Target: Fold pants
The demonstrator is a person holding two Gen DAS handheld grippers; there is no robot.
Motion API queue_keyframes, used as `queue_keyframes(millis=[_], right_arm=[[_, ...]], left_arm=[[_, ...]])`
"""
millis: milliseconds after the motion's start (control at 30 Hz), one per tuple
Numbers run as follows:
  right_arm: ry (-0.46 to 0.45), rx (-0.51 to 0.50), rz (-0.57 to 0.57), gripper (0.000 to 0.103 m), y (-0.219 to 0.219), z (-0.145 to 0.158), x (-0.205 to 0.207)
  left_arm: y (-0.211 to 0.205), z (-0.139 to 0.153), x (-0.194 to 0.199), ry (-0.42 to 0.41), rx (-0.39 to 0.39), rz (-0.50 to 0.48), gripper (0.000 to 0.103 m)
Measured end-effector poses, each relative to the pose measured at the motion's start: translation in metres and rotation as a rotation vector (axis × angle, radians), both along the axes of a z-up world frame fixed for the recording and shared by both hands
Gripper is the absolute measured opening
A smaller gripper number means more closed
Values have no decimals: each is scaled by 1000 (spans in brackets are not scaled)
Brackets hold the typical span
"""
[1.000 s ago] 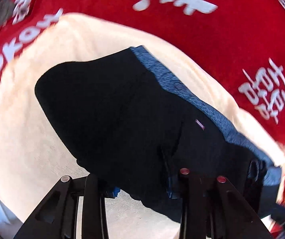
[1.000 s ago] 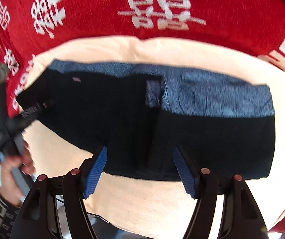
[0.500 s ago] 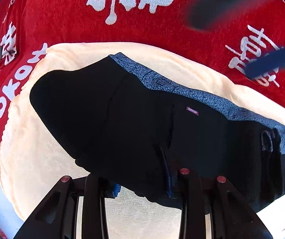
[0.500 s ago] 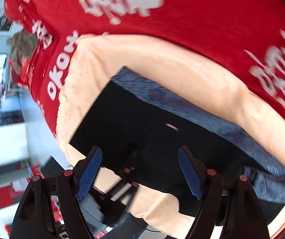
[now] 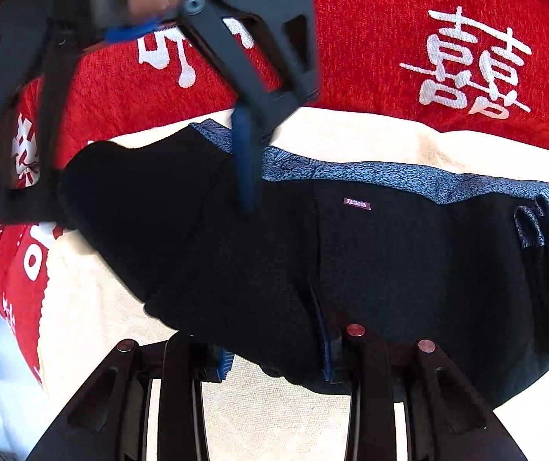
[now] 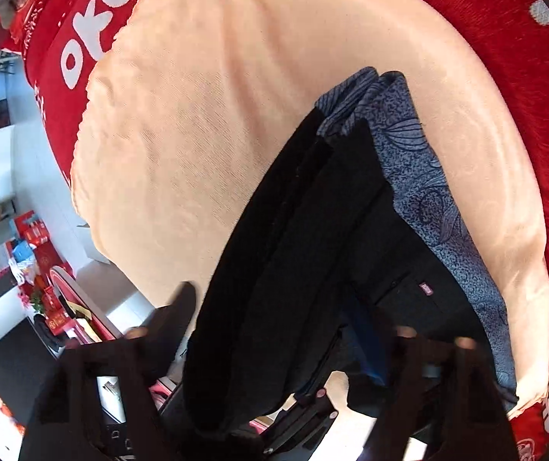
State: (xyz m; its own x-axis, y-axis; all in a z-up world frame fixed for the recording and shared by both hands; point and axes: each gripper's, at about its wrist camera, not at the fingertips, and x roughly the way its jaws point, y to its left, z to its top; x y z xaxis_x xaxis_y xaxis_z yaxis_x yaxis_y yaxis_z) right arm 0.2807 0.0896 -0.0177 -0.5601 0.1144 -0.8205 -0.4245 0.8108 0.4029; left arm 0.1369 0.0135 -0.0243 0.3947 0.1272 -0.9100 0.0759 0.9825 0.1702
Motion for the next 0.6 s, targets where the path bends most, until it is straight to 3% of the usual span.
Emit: queue_keyframes(millis=[33, 100, 233, 433, 600], right_arm=[[-16, 23, -18, 27, -8, 7, 2], [-61, 68, -41, 21, -24, 22, 2], [-96, 204, -189, 21, -79, 54, 1], [-164, 387, -417, 21, -189, 101, -7], [-215, 484, -594, 21, -279, 121, -34]], left_arm=[[0, 0, -1, 4, -4, 7, 35], [-4, 6, -4, -12, -6, -7, 35], [-28, 30, -10, -60, 7, -74, 35], [-78, 79, -16, -127, -50, -173, 35], [-137, 108, -20, -136, -107, -264, 35]])
